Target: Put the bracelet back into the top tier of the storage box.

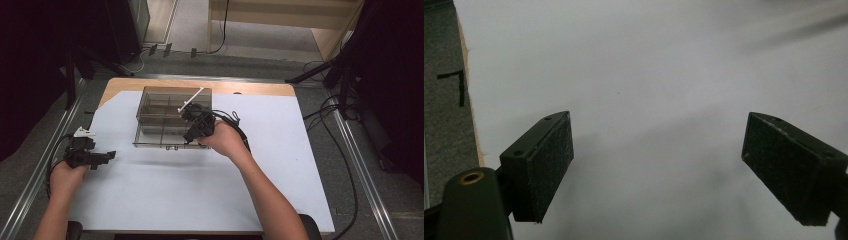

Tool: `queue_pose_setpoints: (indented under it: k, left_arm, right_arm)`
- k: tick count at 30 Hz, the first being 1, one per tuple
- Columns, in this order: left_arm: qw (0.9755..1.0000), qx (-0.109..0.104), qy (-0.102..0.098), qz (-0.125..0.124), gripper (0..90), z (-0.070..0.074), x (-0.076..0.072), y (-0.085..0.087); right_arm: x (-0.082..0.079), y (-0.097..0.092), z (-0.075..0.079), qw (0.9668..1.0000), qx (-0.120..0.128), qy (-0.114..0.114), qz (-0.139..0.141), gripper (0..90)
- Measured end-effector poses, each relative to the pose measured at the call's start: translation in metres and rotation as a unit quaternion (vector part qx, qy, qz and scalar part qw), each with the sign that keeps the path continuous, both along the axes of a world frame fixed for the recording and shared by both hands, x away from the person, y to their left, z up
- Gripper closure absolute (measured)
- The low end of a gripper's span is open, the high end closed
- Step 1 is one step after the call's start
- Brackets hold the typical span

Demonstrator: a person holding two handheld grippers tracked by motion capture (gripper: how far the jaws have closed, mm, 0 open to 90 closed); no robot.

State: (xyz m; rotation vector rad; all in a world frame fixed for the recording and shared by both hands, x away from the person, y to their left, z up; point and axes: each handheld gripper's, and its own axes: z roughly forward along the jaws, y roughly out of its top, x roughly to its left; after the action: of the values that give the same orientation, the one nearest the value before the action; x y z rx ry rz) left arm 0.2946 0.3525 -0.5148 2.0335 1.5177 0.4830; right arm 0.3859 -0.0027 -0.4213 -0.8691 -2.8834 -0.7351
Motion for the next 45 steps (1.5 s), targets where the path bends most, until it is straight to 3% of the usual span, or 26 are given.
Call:
queue_pose_setpoints:
  k: [9,18,21,32,36,45]
  left_arm:
    - [1.0000,0.003,0.003,-0.002,14.4,0.000,0.001,-0.001]
    - [1.0000,0.002,0.001,-0.005,14.4,0.000,0.003,-0.002]
    - [1.0000,0.002,0.001,-0.006,14.4,0.000,0.004,-0.003]
    - [0.9999,0.003,0.003,-0.011,14.4,0.000,0.007,-0.006]
    - [0.9999,0.002,0.003,-0.013,14.4,-0.001,0.007,-0.007]
    - [0.9999,0.001,0.002,-0.012,14.4,-0.001,0.008,-0.007]
  right_arm:
    - [0.001,-0.004,-0.006,0.9999,-0.014,0.007,-0.004,86.7]
    - [0.002,-0.006,-0.008,0.9999,-0.003,0.010,-0.002,83.1]
    - [0.004,-0.011,-0.003,0.9997,0.018,0.013,-0.009,78.9]
    - [0.010,-0.030,0.010,0.9983,0.047,-0.018,-0.030,63.6]
    - [0.013,-0.040,0.013,0.9974,0.057,-0.019,-0.040,57.7]
    - [0.016,-0.055,0.016,0.9966,0.060,-0.032,-0.047,52.9]
